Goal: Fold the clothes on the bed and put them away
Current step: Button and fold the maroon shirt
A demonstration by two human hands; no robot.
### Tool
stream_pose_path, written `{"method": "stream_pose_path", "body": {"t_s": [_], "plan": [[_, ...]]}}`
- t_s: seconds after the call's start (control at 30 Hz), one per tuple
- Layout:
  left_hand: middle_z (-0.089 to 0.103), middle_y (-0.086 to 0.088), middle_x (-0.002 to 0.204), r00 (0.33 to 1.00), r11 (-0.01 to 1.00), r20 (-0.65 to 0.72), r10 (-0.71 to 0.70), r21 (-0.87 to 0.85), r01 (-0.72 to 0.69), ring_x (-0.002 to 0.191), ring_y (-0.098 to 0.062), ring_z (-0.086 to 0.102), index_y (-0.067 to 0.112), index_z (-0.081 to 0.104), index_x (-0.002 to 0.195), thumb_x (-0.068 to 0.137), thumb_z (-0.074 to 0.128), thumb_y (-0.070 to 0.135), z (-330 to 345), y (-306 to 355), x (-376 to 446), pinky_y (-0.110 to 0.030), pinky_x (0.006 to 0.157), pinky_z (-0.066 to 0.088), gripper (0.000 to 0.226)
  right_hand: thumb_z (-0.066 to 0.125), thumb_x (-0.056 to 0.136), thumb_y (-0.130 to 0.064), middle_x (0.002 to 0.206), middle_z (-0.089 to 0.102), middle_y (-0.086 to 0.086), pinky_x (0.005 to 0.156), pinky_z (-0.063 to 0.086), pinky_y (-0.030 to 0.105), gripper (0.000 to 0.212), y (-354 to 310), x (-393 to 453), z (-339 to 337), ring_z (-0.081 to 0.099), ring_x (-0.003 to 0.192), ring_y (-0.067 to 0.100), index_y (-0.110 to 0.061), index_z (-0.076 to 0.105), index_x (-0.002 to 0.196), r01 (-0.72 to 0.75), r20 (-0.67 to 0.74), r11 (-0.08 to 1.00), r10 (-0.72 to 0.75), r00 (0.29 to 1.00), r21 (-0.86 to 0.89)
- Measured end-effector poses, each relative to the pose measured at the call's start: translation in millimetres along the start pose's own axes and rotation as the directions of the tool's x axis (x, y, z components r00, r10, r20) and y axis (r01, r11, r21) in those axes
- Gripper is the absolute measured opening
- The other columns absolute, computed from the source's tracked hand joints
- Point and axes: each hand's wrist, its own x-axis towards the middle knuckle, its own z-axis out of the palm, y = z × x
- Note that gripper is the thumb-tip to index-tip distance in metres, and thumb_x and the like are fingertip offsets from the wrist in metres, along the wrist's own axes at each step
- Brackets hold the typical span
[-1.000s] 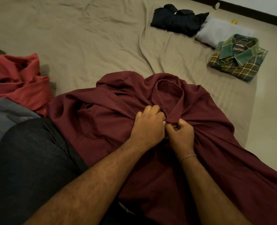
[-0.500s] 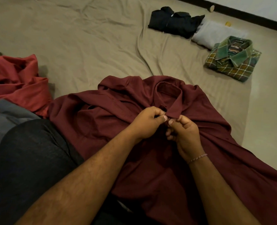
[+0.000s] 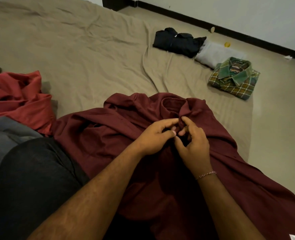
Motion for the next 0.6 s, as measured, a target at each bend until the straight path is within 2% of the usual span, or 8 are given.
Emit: {"method": "stream_pose_path", "body": {"t_s": [0.1,0.17,0.23,0.3,0.37,0.43,0.53,0.6], "plan": [[0.060,-0.002,0.132,1.000,0.979,0.021,0.020,0.202,-0.024,0.116,-0.006,0.061,0.017,0.049,0.154,0.096,0.062,-0.003,-1,-3,0,-0.015,0.103,0.044,0.063,0.078,0.084,-0.009,0.093,0.055,-0.010,0.086,0.039,0.018,0.058,1,0,0,0.050,0.089,0.010,-0.020,0.061,0.138,0.016,-0.083,1.000,-0.016,0.996,-0.006],[0.060,0.000,0.127,0.996,0.943,0.024,0.086,0.322,-0.089,0.114,-0.006,0.060,0.023,0.047,0.156,0.093,0.064,-0.001,-2,-5,-3,-0.016,0.104,0.044,0.069,0.079,0.083,-0.014,0.101,0.057,-0.007,0.090,0.042,0.022,0.051,2,0,-2,0.052,0.097,0.018,-0.021,0.064,0.131,-0.034,-0.110,0.998,0.027,0.994,-0.059],[0.061,0.004,0.117,0.986,0.913,0.022,0.167,0.374,-0.163,0.110,-0.006,0.060,0.031,0.048,0.155,0.093,0.064,-0.001,-4,-2,-5,-0.017,0.103,0.044,0.071,0.077,0.083,-0.024,0.111,0.063,-0.005,0.090,0.045,0.036,0.043,2,2,-5,0.055,0.104,0.020,-0.021,0.064,0.124,-0.074,-0.102,0.973,0.053,0.993,-0.219],[0.061,0.004,0.111,0.976,0.859,0.041,0.215,0.468,-0.209,0.103,-0.007,0.060,0.030,0.054,0.150,0.092,0.062,-0.001,-12,5,-1,-0.016,0.099,0.045,0.066,0.071,0.085,-0.024,0.108,0.069,-0.008,0.088,0.046,0.042,0.029,3,8,-11,0.061,0.101,0.019,-0.023,0.067,0.114,-0.034,-0.060,0.957,0.018,0.998,-0.287],[0.065,0.003,0.107,0.969,0.731,0.055,0.242,0.646,-0.219,0.101,-0.013,0.063,0.027,0.068,0.133,0.091,0.062,0.004,-28,14,10,-0.027,0.097,0.050,0.049,0.066,0.087,-0.017,0.099,0.074,-0.013,0.086,0.051,0.036,0.020,5,23,-23,0.065,0.086,0.011,-0.027,0.072,0.103,-0.017,0.021,0.981,0.022,1.000,-0.192],[0.071,0.004,0.105,0.966,0.616,-0.011,0.260,0.772,-0.156,0.101,-0.021,0.068,0.030,0.076,0.112,0.088,0.061,0.017,-51,23,28,-0.041,0.092,0.056,0.031,0.067,0.090,-0.009,0.092,0.076,-0.015,0.081,0.052,0.026,0.019,7,48,-38,0.066,0.077,0.001,-0.024,0.076,0.096,-0.098,0.162,0.995,0.102,0.981,-0.034],[0.078,-0.001,0.101,0.942,0.602,-0.162,0.295,0.797,-0.052,0.097,-0.027,0.072,0.029,0.078,0.104,0.088,0.063,0.025,-88,55,59,-0.042,0.087,0.057,0.022,0.077,0.090,-0.005,0.072,0.073,-0.001,0.067,0.050,0.026,0.004,-7,99,-64,0.062,0.060,0.005,-0.007,0.076,0.086,-0.352,0.322,0.906,0.269,0.908,0.234],[0.079,-0.001,0.101,0.907,0.640,-0.244,0.342,0.767,-0.036,0.098,-0.025,0.072,0.027,0.079,0.105,0.091,0.066,0.023,-103,77,80,-0.039,0.088,0.056,0.020,0.081,0.087,-0.010,0.067,0.070,0.003,0.063,0.051,0.029,0.012,-13,133,-77,0.060,0.058,0.009,-0.003,0.073,0.080,-0.366,0.210,0.882,0.313,0.926,0.297]]}}
